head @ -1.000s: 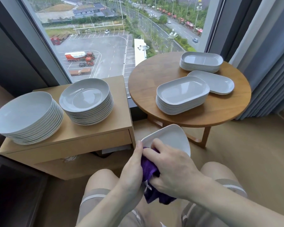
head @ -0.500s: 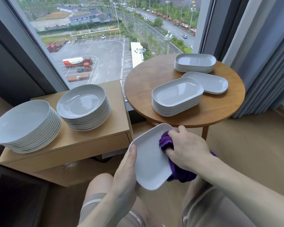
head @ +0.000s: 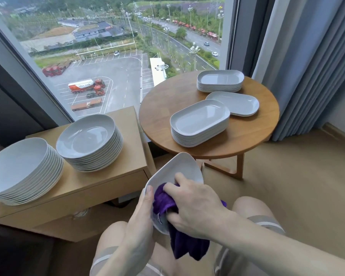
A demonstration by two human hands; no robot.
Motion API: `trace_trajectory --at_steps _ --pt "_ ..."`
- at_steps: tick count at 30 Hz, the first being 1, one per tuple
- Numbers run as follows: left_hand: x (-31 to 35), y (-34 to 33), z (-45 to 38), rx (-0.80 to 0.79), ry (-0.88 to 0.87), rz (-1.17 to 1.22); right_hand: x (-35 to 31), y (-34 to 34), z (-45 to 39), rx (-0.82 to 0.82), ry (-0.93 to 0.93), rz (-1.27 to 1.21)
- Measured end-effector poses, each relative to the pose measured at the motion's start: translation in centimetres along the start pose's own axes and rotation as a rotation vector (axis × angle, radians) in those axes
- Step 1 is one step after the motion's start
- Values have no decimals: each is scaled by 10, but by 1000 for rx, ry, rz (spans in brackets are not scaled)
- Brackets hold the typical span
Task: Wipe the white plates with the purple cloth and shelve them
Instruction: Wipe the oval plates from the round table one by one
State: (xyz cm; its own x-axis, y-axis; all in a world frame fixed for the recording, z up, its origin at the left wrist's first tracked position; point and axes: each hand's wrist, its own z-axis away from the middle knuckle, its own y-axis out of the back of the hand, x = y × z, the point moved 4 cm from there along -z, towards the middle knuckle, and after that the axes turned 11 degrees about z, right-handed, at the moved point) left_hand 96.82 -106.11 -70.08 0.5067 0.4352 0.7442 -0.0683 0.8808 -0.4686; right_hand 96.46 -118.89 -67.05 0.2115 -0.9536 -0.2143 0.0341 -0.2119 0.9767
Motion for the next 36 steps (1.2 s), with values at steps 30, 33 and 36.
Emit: trace_trajectory --at_steps 30,33,36 --pt "91 -161 -184 235 -248 -425 176 54 -18 325 -621 -266" --pt "98 -156 -193 255 -331 -635 185 53 -15 325 -659 -291" --pt "105 -150 -199 266 -345 -819 191 53 -13 328 -692 -307"
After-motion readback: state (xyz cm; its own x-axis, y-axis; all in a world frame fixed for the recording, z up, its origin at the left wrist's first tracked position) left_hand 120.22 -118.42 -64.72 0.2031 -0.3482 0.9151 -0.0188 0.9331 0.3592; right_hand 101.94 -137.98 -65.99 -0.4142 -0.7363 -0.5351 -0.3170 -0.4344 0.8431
